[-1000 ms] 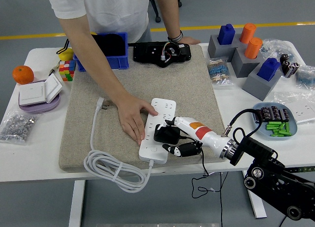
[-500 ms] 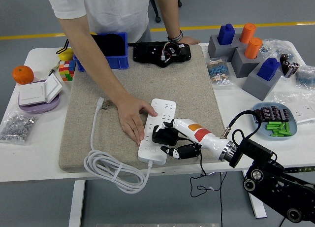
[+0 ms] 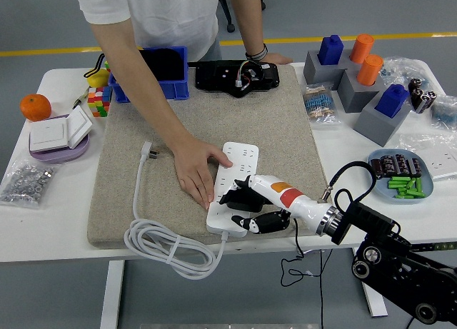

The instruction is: Press the white button,pick up the black plug,place it near the board,insert it into the board

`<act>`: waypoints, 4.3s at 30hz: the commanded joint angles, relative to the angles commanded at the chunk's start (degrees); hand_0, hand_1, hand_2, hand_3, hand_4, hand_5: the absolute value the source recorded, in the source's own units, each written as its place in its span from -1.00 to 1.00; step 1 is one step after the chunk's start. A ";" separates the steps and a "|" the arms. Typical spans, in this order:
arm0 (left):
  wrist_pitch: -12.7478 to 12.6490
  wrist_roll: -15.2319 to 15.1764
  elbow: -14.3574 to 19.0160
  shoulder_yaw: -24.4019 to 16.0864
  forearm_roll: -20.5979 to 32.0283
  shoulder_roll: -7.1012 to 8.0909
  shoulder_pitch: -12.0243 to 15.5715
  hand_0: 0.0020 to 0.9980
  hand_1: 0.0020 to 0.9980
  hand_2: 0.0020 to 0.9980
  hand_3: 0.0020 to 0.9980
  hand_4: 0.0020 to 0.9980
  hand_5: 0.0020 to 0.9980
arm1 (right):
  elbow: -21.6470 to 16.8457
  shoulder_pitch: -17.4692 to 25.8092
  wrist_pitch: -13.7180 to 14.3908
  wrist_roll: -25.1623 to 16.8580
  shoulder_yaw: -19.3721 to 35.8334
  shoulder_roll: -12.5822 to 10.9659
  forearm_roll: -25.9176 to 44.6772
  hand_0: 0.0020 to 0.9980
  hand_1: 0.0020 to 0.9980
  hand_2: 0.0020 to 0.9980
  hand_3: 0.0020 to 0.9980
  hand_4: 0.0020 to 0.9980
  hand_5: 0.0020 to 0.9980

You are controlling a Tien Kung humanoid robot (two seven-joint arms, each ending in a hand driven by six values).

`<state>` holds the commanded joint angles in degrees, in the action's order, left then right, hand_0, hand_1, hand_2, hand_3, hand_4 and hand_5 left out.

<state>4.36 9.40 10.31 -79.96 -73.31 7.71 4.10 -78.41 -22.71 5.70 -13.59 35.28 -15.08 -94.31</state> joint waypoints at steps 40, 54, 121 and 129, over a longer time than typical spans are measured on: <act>-0.08 0.05 0.00 0.55 0.37 0.47 -0.11 0.41 0.40 0.34 0.42 0.46 -0.43 | -5.08 9.10 -2.39 9.11 40.85 -6.55 -9.20 0.86 0.80 0.72 0.70 1.00 -0.14; -0.20 -0.11 0.00 1.66 0.83 0.17 -0.28 0.41 0.40 0.34 0.42 0.46 -0.43 | -6.36 20.95 -2.83 10.50 59.47 -4.28 -11.56 0.86 0.77 0.69 0.68 1.00 -0.01; -0.45 3.95 0.00 -1.04 -3.41 -0.26 -6.09 0.41 0.40 0.34 0.43 0.44 -0.42 | -8.59 25.32 -6.10 14.85 73.90 1.25 -7.13 1.00 1.00 1.00 1.00 1.00 1.00; -0.46 4.08 0.00 -2.21 -4.56 0.18 -5.35 0.42 0.40 0.34 0.43 0.44 -0.42 | -7.14 24.36 -2.01 15.00 71.76 0.83 -9.48 1.00 1.00 1.00 1.00 1.00 1.00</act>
<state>3.90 13.48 10.31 -82.16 -77.87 7.89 -1.25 -85.55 1.64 3.69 1.41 107.04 -14.25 -103.80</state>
